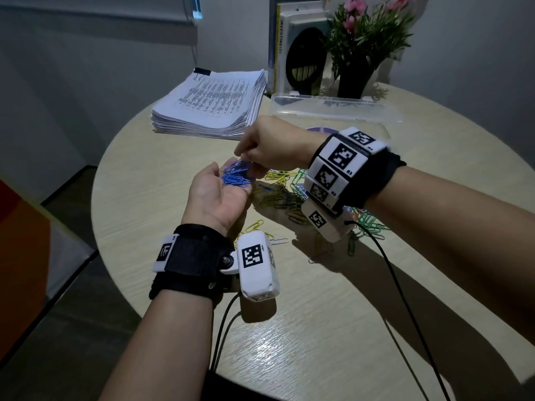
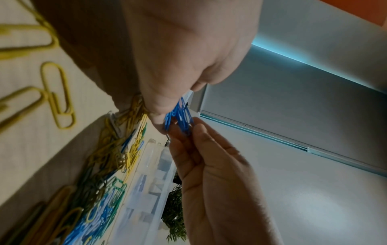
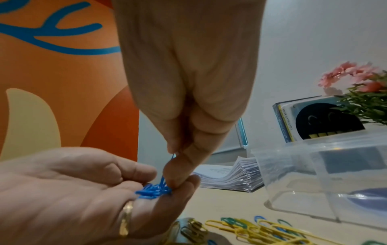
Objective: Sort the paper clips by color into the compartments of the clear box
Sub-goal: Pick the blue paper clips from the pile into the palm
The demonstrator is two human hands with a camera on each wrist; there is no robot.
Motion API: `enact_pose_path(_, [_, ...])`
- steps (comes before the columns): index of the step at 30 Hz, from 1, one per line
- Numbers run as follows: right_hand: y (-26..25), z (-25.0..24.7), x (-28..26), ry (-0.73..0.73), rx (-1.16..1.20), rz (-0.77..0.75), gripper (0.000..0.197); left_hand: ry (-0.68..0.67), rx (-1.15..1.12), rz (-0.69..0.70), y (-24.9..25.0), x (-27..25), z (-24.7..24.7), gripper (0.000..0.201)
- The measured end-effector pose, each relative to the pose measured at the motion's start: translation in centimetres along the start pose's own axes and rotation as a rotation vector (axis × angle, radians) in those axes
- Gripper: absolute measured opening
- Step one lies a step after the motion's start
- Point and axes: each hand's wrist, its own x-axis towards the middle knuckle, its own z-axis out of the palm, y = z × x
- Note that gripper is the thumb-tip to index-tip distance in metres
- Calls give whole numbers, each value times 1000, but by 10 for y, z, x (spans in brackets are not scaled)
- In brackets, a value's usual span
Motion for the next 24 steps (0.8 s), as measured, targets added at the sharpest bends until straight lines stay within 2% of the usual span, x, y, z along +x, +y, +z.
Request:
enact_pose_path(5, [1,-2,-2,-36,11,-41,19,-10,23,-22,-1,1,-1,34])
enact_pose_path(9, [3,-7,-4,-88,-69,-71,21,-4,29,-20,-2,2,0,17])
enact_pose_path(13, [14,-13,-1,45,-184,21,20,70,-22,30,5,-1,0,15])
enact_pose_path(17, [20,-2,0,-81,-436,78,20,86,-21,17,8,-2,-3,20])
enact_pose_path(20, [24,5,4,-117,-506,109,30,76,-3,15,7,-3,-3,21])
enact_pose_path(24, [26,9,8,-129,-547,142,29,77,-2,7,6,-2,-5,20])
